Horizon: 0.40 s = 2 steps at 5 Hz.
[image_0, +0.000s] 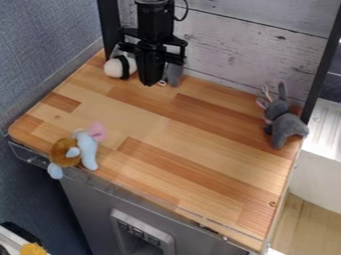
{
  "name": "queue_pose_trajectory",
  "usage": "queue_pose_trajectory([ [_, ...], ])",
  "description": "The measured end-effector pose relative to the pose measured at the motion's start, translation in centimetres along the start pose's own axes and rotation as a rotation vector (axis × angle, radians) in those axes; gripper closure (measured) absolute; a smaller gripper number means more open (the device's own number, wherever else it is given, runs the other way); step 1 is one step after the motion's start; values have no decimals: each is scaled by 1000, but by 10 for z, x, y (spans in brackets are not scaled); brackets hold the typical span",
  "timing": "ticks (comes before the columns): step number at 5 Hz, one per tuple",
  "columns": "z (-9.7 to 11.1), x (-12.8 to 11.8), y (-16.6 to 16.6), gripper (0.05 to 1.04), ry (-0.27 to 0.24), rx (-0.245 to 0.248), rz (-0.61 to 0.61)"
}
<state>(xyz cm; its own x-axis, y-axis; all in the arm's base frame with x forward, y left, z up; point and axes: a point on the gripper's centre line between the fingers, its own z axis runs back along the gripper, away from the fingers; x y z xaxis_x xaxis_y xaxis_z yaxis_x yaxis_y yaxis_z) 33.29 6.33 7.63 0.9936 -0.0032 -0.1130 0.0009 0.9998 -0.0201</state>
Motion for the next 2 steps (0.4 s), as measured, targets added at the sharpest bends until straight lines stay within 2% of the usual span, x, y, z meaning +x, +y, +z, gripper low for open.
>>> queue_pose_trajectory([
  [1, -2, 7, 9, 988, 2, 2, -126],
  [2, 0, 24, 38, 844, -1, 8, -297],
])
